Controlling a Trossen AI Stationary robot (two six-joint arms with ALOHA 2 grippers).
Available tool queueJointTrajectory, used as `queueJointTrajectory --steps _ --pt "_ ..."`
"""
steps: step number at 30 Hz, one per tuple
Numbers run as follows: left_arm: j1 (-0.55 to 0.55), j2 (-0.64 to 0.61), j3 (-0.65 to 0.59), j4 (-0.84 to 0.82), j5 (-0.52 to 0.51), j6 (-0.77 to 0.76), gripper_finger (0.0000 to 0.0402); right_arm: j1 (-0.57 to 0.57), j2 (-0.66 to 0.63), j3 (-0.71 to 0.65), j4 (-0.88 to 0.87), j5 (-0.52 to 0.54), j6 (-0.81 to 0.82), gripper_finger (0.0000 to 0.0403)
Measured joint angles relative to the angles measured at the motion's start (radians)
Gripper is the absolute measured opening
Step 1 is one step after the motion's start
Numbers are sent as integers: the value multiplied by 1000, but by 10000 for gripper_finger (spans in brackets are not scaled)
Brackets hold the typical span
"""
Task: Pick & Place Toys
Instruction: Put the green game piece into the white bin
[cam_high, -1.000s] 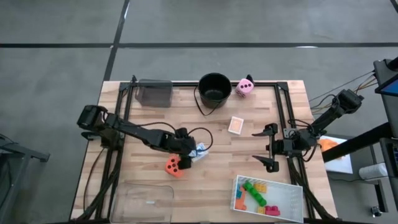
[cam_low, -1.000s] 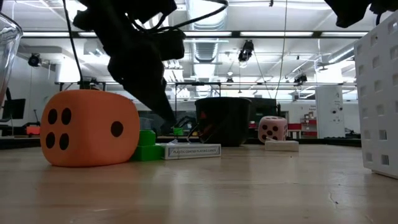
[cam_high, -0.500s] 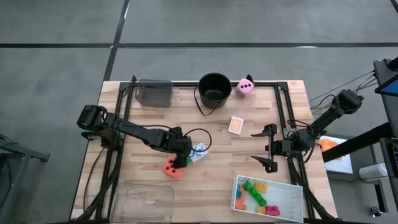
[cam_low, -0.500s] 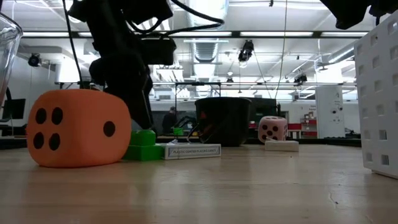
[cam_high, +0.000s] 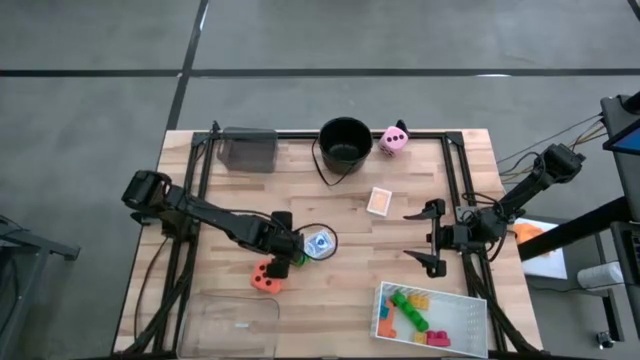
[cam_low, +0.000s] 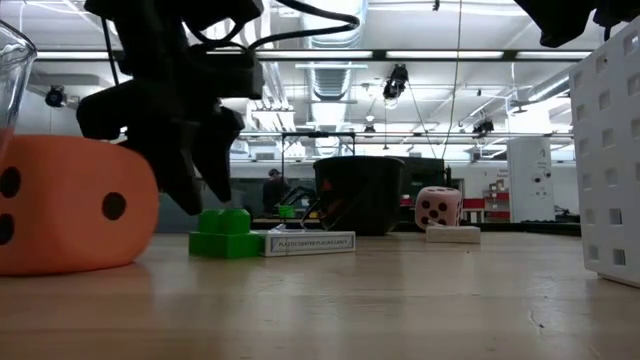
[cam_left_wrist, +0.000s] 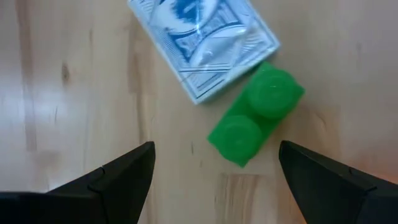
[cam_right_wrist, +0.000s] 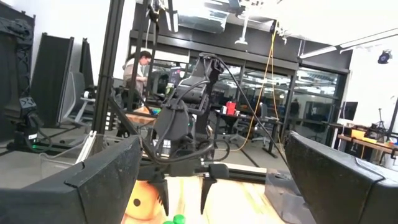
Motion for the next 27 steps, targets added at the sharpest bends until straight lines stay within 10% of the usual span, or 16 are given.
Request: queueJointTrajectory --steps 16,27 --pt "1 0 -34 139 103 183 344 0 0 0 0 0 0 387" --pt "13 -2 -77 195 158 187 270 0 1 0 0 0 0 387"
